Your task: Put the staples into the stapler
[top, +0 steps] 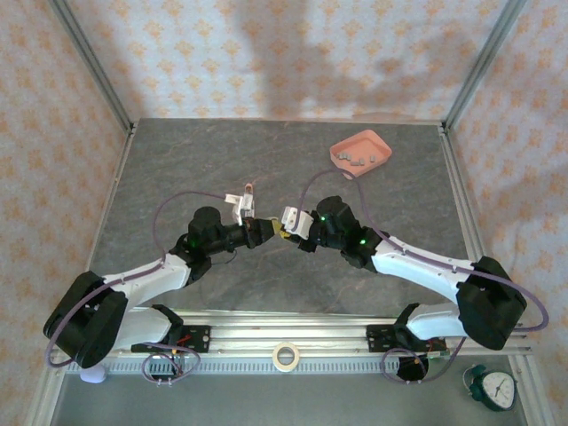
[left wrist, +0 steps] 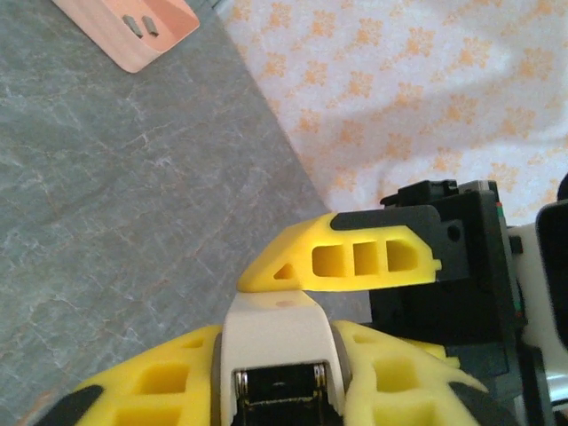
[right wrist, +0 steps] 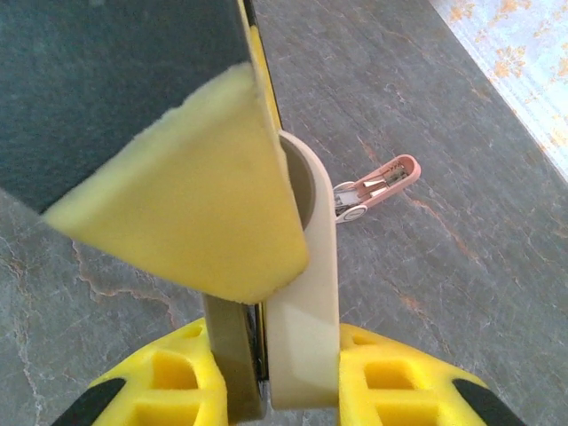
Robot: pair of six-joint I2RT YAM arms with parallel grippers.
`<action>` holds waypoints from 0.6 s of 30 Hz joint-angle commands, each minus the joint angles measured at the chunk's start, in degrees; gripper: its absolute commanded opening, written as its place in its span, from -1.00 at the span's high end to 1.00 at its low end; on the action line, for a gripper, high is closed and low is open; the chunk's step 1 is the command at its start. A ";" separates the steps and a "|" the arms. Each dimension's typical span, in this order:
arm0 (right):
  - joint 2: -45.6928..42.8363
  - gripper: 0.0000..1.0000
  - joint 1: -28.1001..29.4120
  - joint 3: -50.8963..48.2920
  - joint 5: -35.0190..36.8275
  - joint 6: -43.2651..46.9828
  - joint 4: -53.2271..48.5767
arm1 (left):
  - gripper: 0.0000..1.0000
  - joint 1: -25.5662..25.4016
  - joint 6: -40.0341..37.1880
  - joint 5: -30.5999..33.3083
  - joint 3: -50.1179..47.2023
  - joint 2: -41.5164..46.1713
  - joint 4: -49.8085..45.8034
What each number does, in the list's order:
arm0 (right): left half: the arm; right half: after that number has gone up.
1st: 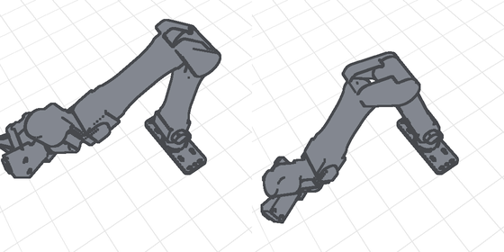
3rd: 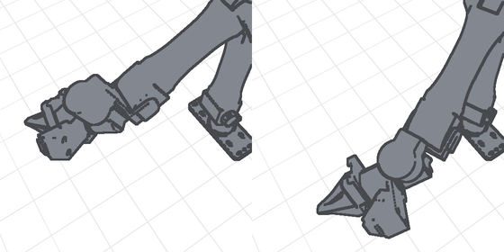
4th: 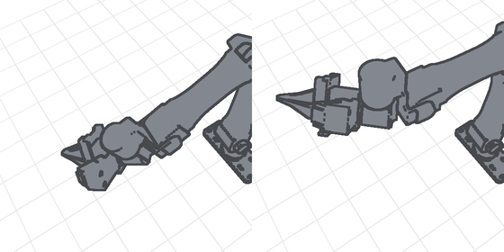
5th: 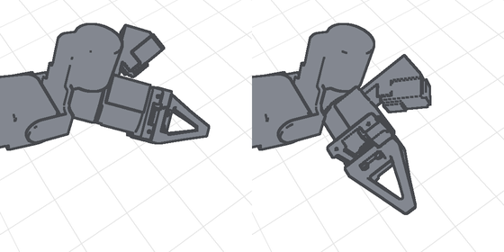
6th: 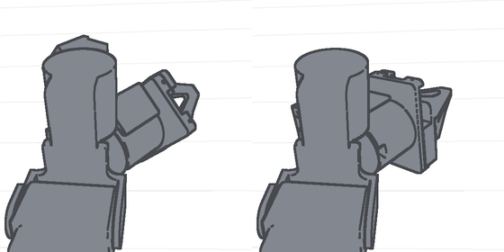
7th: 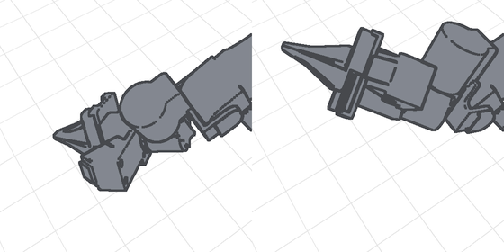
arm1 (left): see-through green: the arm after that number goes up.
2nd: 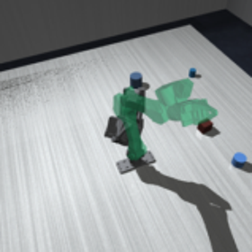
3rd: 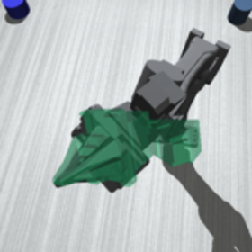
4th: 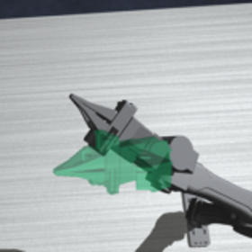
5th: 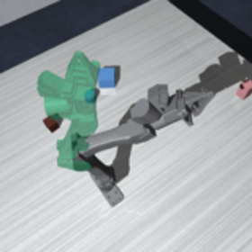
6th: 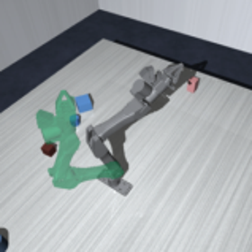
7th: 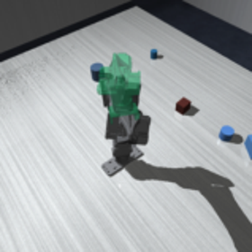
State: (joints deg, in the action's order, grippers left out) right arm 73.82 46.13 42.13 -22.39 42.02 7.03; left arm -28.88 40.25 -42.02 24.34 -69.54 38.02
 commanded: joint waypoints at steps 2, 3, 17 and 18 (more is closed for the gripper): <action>-2.05 0.13 -0.13 1.73 -0.82 -4.58 -0.50 | 0.85 -0.14 -8.95 -0.14 2.40 2.31 -3.67; -2.92 0.01 -0.90 1.67 -2.66 -6.05 -1.47 | 0.88 -0.20 -12.79 0.04 2.66 3.36 -6.28; -8.88 -0.21 -9.22 4.37 -27.17 -8.80 -16.49 | 1.00 -0.12 -53.70 -5.46 3.72 16.40 -28.84; -8.18 -0.20 -9.22 5.24 -28.15 -7.83 -17.84 | 1.00 -0.17 -55.14 -6.82 3.46 16.69 -28.44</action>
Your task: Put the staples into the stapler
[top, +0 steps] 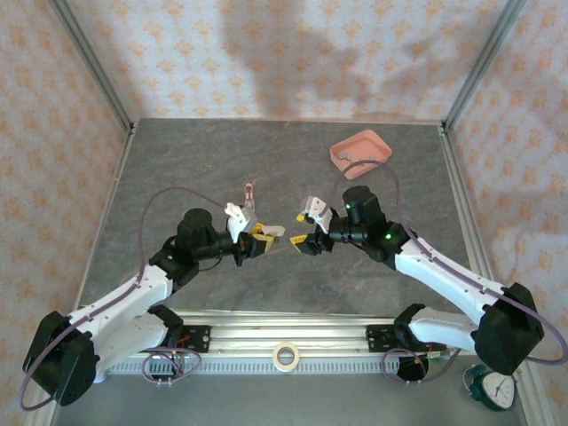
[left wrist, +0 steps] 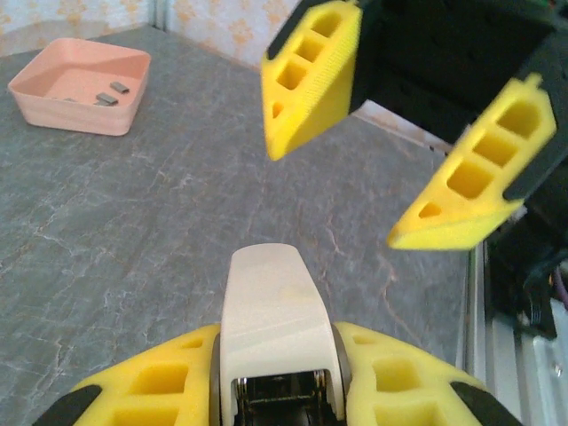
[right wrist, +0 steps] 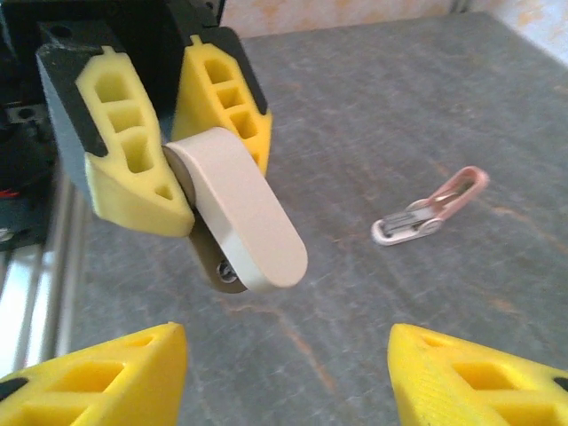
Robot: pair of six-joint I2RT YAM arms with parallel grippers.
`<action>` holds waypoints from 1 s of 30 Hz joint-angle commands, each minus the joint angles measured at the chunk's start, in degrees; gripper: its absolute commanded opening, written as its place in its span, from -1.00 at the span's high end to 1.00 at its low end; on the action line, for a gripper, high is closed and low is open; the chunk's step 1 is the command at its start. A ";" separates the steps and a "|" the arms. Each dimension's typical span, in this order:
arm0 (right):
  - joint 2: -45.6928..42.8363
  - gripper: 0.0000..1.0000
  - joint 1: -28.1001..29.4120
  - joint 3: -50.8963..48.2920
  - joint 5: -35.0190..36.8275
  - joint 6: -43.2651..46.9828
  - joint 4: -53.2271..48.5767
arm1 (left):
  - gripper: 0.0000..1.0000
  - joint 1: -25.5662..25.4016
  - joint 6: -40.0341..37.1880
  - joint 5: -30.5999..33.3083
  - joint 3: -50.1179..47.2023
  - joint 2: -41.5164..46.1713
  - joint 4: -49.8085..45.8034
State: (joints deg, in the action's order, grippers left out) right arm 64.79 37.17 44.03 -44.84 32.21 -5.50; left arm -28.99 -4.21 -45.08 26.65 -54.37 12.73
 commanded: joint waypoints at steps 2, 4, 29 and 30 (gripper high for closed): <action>2.10 -0.18 -0.25 4.99 -8.11 4.31 -8.01 | 1.00 -0.09 -12.54 -6.28 -0.12 1.94 -0.77; 4.01 -0.14 -0.17 7.05 -11.20 7.67 -11.72 | 1.00 -0.10 -13.51 -7.42 -1.32 2.15 1.84; 15.71 0.18 2.83 18.63 -17.04 18.71 -25.36 | 1.00 -0.37 -16.14 -12.35 -0.73 0.76 2.31; 15.93 0.19 2.82 18.72 -17.13 18.76 -25.35 | 1.00 -0.44 -16.23 -12.40 -0.67 0.76 2.30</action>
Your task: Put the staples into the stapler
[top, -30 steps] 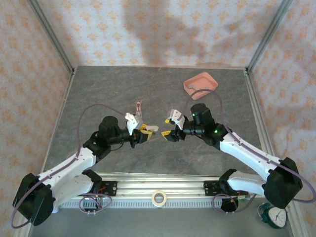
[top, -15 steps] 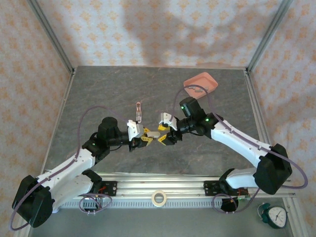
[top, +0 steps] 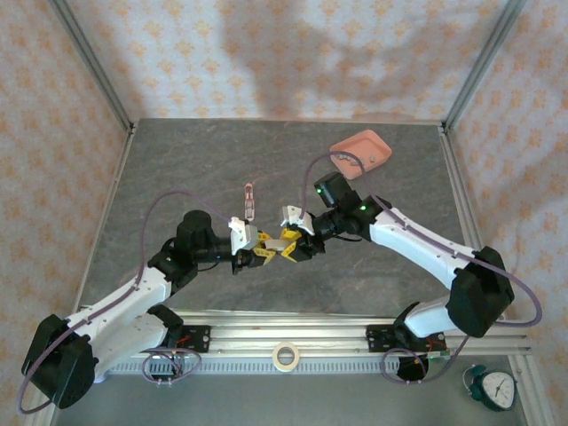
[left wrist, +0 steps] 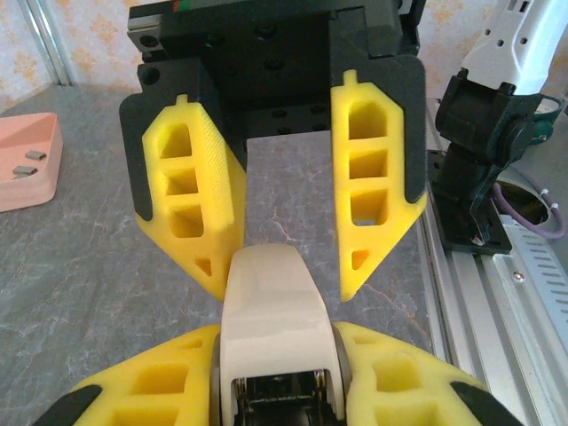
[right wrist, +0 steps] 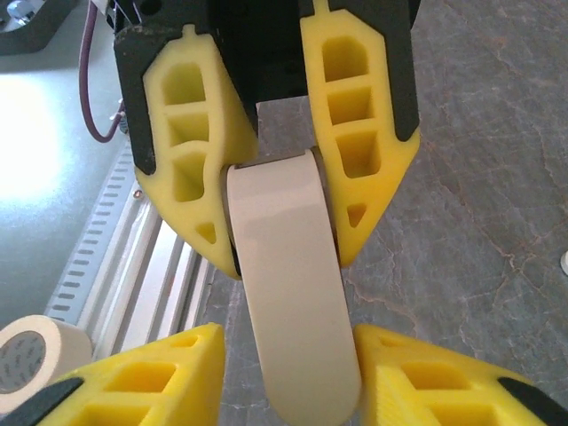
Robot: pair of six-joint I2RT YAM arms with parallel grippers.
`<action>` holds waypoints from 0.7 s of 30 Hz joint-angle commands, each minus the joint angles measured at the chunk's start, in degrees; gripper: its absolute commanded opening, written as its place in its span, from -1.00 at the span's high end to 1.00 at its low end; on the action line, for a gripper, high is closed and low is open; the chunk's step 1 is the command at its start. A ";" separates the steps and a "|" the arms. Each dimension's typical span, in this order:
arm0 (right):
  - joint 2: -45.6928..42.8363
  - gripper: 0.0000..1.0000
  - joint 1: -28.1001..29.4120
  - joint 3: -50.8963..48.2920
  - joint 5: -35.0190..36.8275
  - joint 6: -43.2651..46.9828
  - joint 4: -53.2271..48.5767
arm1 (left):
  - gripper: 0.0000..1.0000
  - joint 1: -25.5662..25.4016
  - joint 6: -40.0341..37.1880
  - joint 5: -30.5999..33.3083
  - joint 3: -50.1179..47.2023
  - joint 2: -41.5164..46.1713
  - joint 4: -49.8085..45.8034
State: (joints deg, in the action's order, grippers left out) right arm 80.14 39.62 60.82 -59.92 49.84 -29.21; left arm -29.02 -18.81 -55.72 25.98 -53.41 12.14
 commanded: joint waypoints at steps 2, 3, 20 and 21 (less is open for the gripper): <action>0.94 0.22 0.40 2.20 -2.25 1.04 -1.72 | 1.00 -0.51 -1.84 -1.94 0.04 -0.27 2.83; 1.13 0.26 0.38 2.33 -2.41 1.04 -1.77 | 1.00 -0.52 -1.79 -1.94 0.04 -0.21 2.83; -2.10 0.94 -1.03 -2.39 6.13 -20.70 12.36 | -0.10 -0.85 5.94 18.85 -1.82 3.26 5.18; -2.75 0.94 -1.04 -3.64 9.11 -25.64 14.82 | -0.18 -0.86 7.98 21.87 -2.86 3.77 7.08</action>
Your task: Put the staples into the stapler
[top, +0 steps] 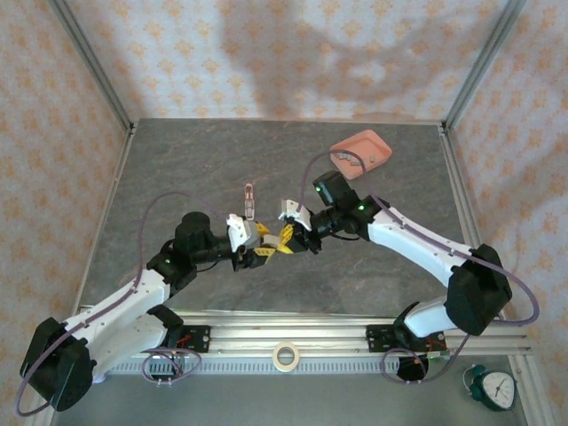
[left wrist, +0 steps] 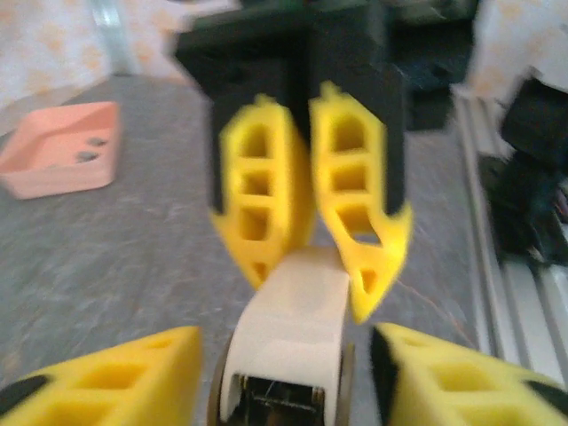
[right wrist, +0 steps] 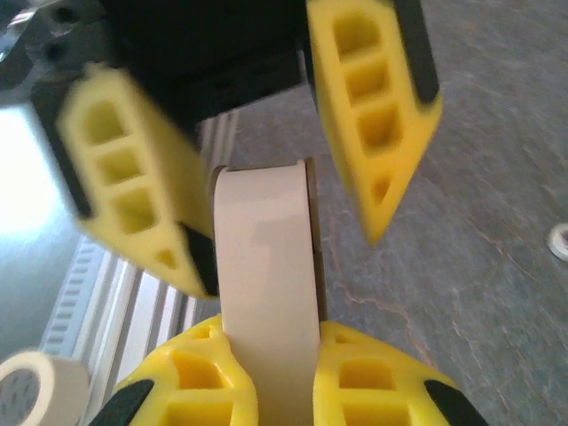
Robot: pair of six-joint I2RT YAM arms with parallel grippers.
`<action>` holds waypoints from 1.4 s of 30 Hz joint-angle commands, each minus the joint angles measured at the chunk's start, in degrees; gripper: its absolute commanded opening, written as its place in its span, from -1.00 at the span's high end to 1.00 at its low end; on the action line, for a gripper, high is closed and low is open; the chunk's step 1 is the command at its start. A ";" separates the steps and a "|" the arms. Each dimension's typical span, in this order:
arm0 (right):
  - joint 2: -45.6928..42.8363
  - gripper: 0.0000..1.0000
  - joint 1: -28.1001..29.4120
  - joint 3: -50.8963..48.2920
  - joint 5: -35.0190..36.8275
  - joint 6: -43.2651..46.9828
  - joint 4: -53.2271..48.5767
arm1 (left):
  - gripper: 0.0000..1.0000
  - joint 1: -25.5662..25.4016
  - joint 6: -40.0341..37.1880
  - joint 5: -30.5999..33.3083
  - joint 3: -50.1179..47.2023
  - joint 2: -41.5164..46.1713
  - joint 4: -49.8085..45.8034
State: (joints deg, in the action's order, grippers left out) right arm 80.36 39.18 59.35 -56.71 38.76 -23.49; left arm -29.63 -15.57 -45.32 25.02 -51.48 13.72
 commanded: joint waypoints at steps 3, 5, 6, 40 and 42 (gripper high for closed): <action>-4.31 0.94 -0.59 -3.73 17.22 -29.46 11.81 | -0.30 -0.26 9.39 16.44 -4.18 2.69 9.00; -4.19 0.95 -0.55 -2.32 23.35 -35.88 7.98 | -0.32 -0.30 11.62 17.26 -5.27 2.41 10.49; -4.00 0.97 -0.59 -1.23 26.63 -39.34 5.34 | -0.32 -0.47 12.97 17.62 -5.62 1.96 10.98; -0.04 1.00 1.95 2.26 23.93 -61.02 1.89 | -0.20 -7.12 26.42 22.23 -4.45 -23.34 36.76; -0.28 1.00 1.94 2.26 23.68 -60.63 1.37 | -0.17 -7.07 25.18 23.86 -4.34 -22.67 34.26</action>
State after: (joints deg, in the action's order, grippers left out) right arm 80.31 40.84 59.81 -32.14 -22.48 -21.32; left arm -36.40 11.68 -24.91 19.46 -74.89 48.47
